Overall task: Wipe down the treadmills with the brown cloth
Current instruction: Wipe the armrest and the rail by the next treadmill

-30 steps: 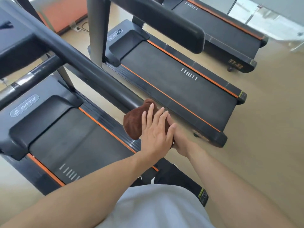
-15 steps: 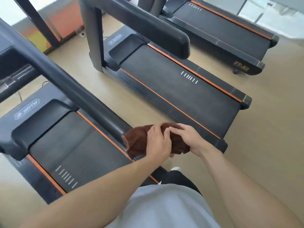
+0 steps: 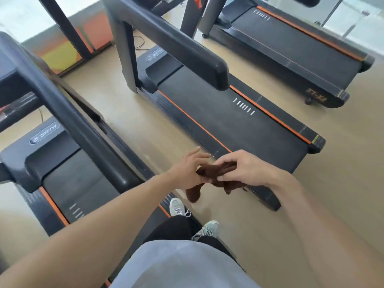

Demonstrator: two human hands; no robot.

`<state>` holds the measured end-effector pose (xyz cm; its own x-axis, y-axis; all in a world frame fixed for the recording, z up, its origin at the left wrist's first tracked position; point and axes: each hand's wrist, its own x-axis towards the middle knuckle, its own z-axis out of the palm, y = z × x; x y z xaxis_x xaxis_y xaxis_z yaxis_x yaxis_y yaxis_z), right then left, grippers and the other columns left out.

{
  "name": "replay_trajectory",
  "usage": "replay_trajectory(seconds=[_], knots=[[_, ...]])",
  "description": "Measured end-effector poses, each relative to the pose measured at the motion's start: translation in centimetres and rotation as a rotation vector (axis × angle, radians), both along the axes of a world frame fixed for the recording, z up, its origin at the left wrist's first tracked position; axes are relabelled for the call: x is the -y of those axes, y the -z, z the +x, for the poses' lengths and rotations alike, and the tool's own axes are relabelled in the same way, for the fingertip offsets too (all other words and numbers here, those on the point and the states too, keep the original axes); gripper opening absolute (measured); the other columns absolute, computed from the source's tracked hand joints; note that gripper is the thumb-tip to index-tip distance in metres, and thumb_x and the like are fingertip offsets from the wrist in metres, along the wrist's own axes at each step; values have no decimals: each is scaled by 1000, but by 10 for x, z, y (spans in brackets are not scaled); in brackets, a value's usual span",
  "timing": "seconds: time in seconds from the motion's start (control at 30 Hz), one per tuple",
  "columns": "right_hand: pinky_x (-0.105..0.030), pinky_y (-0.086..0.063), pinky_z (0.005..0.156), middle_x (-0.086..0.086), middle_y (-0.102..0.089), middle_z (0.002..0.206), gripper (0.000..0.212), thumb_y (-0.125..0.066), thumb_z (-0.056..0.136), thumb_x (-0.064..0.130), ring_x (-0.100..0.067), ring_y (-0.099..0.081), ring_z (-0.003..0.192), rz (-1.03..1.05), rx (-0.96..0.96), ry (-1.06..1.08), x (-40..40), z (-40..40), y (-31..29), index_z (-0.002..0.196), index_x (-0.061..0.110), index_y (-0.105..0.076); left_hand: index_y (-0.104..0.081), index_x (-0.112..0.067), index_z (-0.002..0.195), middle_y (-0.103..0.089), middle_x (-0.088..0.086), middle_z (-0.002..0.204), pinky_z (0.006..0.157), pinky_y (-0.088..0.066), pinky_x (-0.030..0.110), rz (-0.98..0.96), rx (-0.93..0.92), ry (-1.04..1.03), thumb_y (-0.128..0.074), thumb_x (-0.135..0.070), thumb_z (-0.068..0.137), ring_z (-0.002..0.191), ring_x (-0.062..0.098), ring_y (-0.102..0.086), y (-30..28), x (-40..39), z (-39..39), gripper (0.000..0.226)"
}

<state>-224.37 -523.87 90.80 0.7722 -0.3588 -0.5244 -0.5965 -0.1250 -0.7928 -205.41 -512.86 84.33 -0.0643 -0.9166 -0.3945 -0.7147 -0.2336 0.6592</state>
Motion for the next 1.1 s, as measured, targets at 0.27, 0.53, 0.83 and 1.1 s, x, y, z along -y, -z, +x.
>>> replay_trajectory(seconds=[0.27,0.53,0.83,1.1], knots=[[-31,-52,65,14,-71,83,10,-74,80,31,-17,-68,84,-524,-494,-117,45,6,9,85,35,-66,-65,-22,103,-68,1,96,81,-51,40,11,96,-130,-56,-23,101,91,25,-61,0,17,29,9],[-29,-52,61,7,-71,74,32,-92,70,38,-14,-69,71,-398,-455,34,74,25,-4,80,25,-64,-55,-27,84,-64,-7,83,64,-50,32,71,149,-316,-73,-40,88,79,19,-63,10,38,65,22],[-31,-48,66,3,-69,77,53,-76,76,69,-17,-68,75,-269,-662,37,97,50,5,81,17,-71,-54,-23,70,-58,-4,74,56,-38,29,114,28,-299,-78,-38,86,67,14,-54,1,75,115,33],[-25,-54,66,-2,-70,80,22,-71,89,-3,-20,-70,83,-370,-186,464,113,77,15,82,18,-65,-76,-27,97,-76,-7,91,75,-54,23,320,-150,-138,-78,-40,85,87,12,-70,10,88,126,18]])
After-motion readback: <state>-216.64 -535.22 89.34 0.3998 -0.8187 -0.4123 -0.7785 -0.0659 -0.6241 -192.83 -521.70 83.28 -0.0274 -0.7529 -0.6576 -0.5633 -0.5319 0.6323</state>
